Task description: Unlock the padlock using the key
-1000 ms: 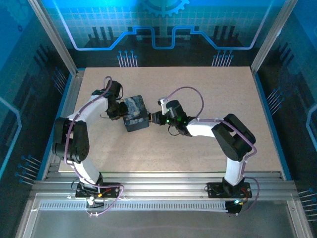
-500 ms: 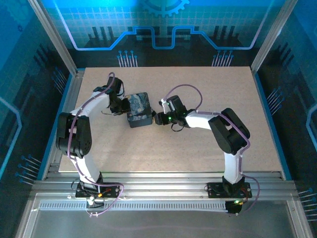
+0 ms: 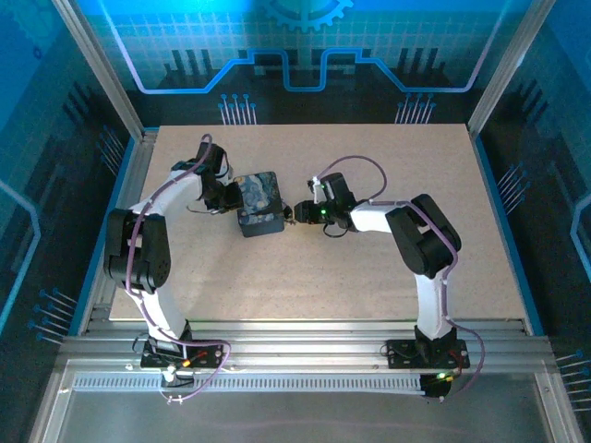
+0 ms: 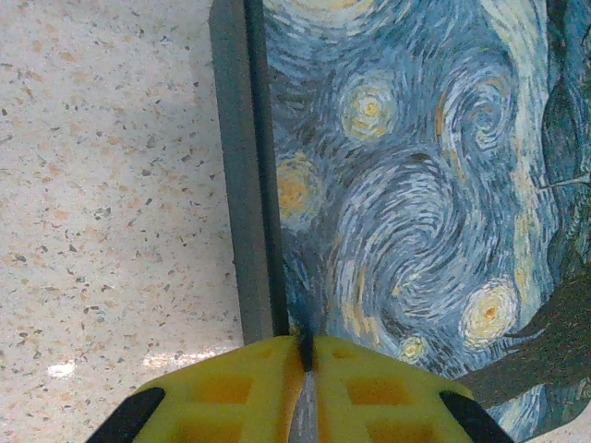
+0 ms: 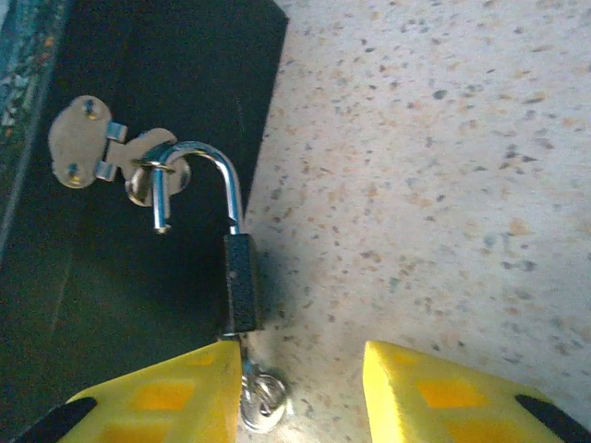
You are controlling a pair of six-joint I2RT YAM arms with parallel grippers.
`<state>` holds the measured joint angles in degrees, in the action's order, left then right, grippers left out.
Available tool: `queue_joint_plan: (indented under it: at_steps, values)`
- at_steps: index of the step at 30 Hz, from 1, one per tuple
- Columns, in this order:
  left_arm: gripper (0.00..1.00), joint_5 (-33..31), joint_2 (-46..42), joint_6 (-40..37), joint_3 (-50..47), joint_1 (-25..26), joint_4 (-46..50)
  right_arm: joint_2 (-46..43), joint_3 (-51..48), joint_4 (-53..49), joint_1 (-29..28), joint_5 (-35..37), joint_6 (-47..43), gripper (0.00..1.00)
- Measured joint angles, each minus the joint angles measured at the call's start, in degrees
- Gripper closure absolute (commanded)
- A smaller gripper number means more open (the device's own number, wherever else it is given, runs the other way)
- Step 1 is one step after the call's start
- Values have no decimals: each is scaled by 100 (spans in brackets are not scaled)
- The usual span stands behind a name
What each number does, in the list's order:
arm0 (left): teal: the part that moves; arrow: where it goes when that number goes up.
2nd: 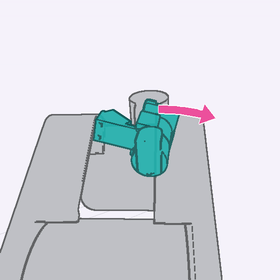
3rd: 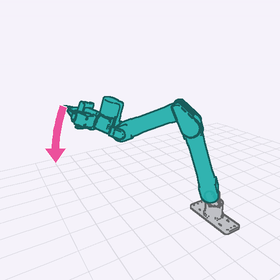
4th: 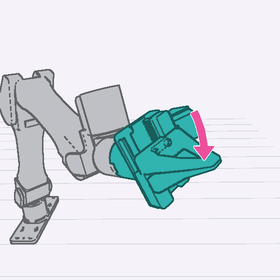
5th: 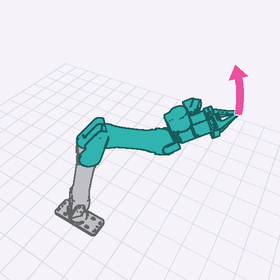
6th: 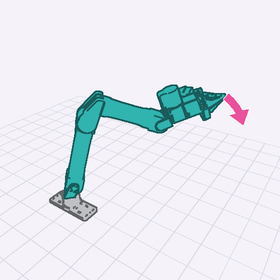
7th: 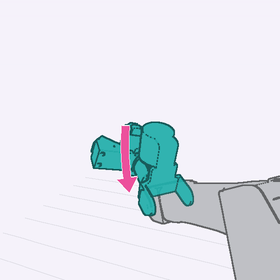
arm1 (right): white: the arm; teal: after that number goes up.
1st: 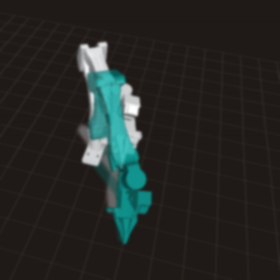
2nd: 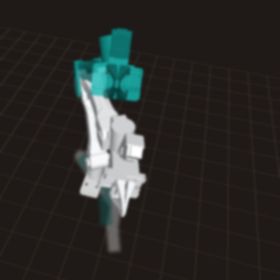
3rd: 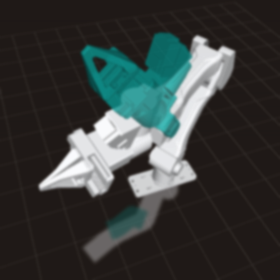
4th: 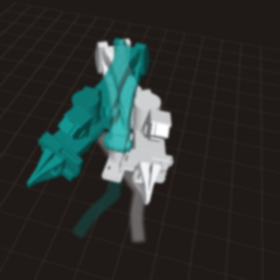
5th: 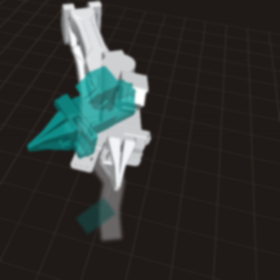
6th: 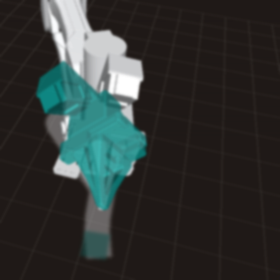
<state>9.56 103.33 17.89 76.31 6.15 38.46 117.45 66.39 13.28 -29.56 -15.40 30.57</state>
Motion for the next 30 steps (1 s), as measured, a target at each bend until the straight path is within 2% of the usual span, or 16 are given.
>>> queue_joint_plan:
  at_steps: [10,21,25,30]
  values:
    - [86,37,0,-11,-17,-22,-15,350,380,227,-33,-332,98,64]
    - [87,210,-2,-33,-52,-133,-61,688,658,345,-74,-546,177,100]
    - [87,297,-2,-35,-72,-188,-94,625,431,640,-76,-474,186,100]
    - [87,428,-2,-33,-122,-192,-205,190,-339,1178,-81,-114,302,100]
